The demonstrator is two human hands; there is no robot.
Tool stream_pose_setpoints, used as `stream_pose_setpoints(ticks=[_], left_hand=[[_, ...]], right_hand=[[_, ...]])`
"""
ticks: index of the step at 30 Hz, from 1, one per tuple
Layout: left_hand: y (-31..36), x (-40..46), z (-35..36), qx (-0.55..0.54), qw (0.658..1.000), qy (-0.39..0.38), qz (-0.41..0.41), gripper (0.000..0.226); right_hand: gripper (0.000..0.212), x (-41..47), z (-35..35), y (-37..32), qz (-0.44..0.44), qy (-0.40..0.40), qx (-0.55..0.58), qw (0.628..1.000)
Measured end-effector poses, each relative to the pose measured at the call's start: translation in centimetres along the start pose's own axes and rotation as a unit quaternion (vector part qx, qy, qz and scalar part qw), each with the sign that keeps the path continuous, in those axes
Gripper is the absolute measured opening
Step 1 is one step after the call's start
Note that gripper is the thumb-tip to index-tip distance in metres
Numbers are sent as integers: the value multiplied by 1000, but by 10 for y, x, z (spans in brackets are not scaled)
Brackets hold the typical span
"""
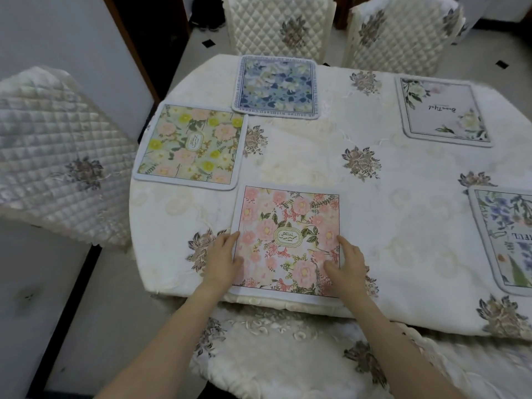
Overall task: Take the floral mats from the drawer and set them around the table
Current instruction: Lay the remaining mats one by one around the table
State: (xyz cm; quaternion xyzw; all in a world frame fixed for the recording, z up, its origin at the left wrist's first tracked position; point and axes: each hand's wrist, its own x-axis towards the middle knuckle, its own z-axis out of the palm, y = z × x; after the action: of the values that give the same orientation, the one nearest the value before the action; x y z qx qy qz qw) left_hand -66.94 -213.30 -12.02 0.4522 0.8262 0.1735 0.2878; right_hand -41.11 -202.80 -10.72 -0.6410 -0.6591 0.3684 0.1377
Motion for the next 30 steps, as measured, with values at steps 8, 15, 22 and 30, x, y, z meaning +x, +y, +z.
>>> stream_pose_setpoints(ticks=[8,15,22,30], left_hand=[[-6,-6,9,242,967,-10,79,57],[21,24,-6,252,958,17,133,61],[63,98,32,228,955,15,189,58],[41,124,60,204,956,34,207,60]], right_hand=[[54,1,9,18,-98,-49,-163,980],[55,22,11,-3,-164,-18,-201,966],[59,81,76,-74,-223,-38,-141,964],[55,108,104,-49,-259,-15,-209,943]])
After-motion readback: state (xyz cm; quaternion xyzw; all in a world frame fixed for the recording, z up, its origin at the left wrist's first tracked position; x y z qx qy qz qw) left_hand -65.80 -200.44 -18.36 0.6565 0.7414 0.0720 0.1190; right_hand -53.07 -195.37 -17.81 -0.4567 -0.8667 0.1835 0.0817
